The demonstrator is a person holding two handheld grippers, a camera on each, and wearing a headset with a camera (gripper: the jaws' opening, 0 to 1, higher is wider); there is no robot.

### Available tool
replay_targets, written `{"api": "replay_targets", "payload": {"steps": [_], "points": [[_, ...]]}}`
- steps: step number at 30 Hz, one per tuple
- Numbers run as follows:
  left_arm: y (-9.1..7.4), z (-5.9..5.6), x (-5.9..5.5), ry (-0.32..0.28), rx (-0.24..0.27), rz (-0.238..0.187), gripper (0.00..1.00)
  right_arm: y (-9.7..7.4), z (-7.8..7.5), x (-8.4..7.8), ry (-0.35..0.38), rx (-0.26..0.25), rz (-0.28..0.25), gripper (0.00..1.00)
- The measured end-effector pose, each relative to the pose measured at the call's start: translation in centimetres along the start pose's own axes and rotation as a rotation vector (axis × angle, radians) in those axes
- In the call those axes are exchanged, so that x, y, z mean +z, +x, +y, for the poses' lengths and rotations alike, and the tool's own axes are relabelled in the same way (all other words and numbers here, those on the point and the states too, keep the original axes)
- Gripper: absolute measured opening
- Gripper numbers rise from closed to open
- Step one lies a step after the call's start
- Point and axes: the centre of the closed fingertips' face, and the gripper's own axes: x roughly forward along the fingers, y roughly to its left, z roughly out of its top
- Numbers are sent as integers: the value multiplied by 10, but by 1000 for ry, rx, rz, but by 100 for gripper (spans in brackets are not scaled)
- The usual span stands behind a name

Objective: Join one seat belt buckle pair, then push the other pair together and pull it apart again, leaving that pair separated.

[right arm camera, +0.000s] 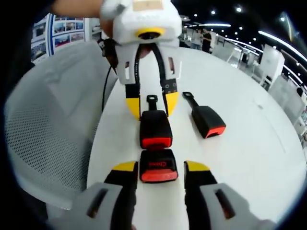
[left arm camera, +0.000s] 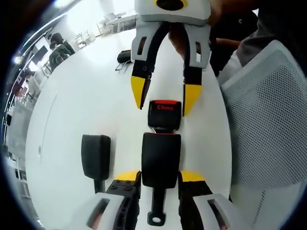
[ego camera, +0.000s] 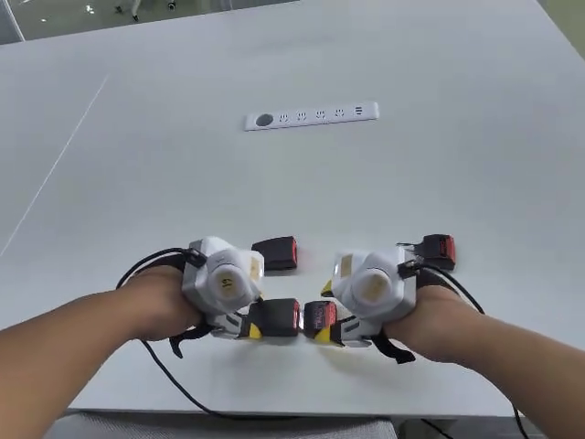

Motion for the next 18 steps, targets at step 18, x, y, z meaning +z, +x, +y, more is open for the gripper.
{"api": "replay_targets", "payload": {"steps": [18], "points": [[-13, 78, 25, -23, 129, -83, 41, -66, -70, -41, 12, -122, 4, 36]]}}
